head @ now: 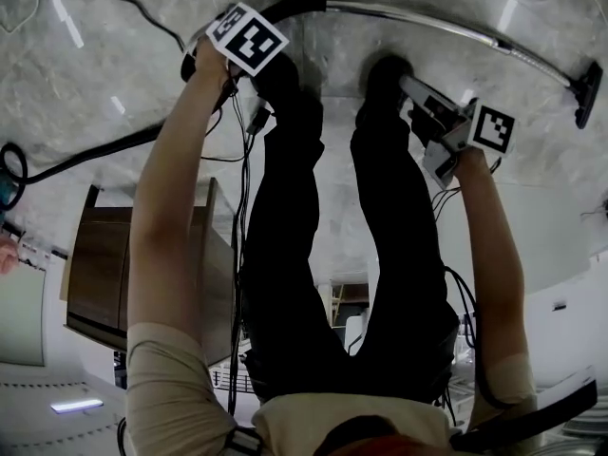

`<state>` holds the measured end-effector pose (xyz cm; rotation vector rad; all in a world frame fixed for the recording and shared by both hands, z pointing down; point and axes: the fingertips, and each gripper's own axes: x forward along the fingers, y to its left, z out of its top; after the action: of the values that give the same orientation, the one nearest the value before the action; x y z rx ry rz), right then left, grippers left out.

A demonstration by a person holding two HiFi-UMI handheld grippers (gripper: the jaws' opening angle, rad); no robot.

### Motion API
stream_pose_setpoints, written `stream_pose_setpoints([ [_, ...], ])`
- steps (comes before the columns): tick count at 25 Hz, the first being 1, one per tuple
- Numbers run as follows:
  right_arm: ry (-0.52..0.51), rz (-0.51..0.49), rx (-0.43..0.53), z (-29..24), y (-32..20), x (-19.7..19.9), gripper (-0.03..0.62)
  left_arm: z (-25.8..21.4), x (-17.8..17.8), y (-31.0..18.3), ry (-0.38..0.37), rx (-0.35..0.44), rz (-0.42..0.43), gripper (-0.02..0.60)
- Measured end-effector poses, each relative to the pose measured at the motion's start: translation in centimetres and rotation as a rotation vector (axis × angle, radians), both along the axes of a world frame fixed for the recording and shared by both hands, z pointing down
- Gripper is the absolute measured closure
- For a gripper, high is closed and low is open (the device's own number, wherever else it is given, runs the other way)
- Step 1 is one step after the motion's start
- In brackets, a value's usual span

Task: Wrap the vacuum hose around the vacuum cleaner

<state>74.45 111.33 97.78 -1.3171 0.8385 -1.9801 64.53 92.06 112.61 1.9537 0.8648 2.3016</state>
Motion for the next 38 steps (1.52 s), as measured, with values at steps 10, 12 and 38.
stream_pose_setpoints([
  [10, -0.164, 0.504, -0.112, 6.7, 1.1, 2.4, 0.262, -9.8, -2.5, 1.5, 0.075, -0.134, 0.031, 0.426],
  [12, -0.153, 0.551, -0.075, 6.7, 0.2, 3.5, 0.256, -10.6, -3.0, 1.7, 0.079, -0.141, 0.039, 0.426],
  [38, -0.134, 0.636, 0.039, 5.5, -3.0, 3.2, 0.467, -16.4, -2.0, 4.9, 0.096, -0.270, -0.043, 0.301],
])
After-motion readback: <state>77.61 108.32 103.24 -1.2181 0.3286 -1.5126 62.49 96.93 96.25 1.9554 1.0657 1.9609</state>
